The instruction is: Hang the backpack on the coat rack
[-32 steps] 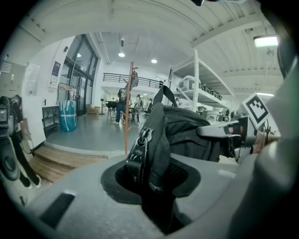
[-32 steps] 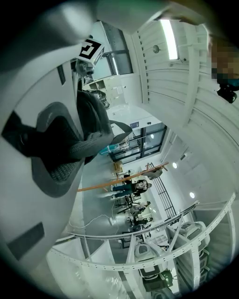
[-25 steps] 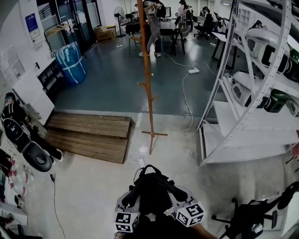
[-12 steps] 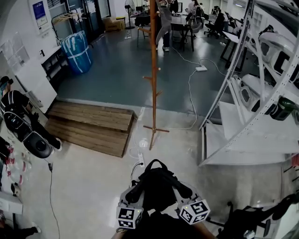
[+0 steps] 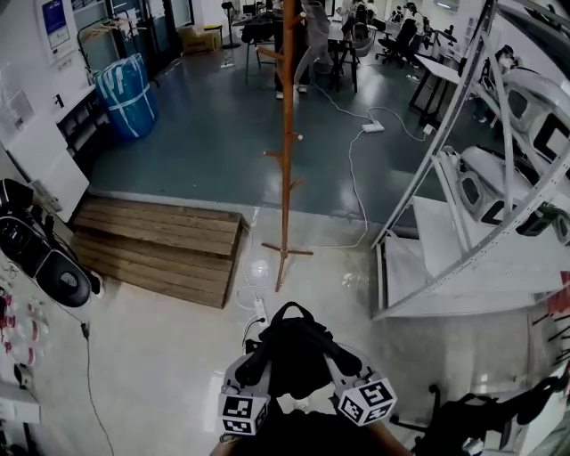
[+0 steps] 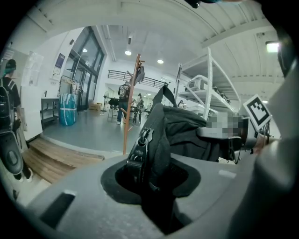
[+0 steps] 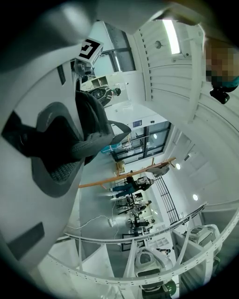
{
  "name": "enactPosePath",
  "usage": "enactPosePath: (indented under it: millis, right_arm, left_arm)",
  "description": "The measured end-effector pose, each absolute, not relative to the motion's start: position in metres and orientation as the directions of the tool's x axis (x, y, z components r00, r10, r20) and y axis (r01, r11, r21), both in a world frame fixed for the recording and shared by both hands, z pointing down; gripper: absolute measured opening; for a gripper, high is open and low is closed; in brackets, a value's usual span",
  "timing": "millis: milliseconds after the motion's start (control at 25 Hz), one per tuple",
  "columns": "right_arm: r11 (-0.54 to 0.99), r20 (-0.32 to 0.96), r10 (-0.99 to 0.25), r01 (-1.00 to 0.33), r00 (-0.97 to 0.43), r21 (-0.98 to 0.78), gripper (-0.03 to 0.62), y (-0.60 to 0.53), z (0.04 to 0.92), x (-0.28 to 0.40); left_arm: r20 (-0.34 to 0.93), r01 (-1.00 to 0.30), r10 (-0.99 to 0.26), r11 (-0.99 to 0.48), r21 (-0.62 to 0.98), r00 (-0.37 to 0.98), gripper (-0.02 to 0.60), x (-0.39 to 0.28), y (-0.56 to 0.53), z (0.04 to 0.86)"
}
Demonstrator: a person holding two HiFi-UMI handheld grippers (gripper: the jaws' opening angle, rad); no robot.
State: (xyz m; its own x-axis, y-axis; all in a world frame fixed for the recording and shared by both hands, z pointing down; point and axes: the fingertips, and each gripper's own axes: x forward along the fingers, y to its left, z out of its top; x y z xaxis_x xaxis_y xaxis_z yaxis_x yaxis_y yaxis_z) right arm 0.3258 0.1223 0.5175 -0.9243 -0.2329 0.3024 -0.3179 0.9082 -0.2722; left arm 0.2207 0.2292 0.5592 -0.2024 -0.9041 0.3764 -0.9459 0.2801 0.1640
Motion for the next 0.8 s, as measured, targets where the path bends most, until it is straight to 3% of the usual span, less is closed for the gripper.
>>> enactPosePath:
  millis: [800]
  right_arm:
    - [0.854, 0.263, -0.363, -0.432, -0.894, -0.291, 0.072, 0.070, 0.495, 0.121]
  left_arm:
    - [0.361, -0.977, -0.931, 0.122, 0.175, -0.052, 0.118, 0.003, 0.162, 0.541]
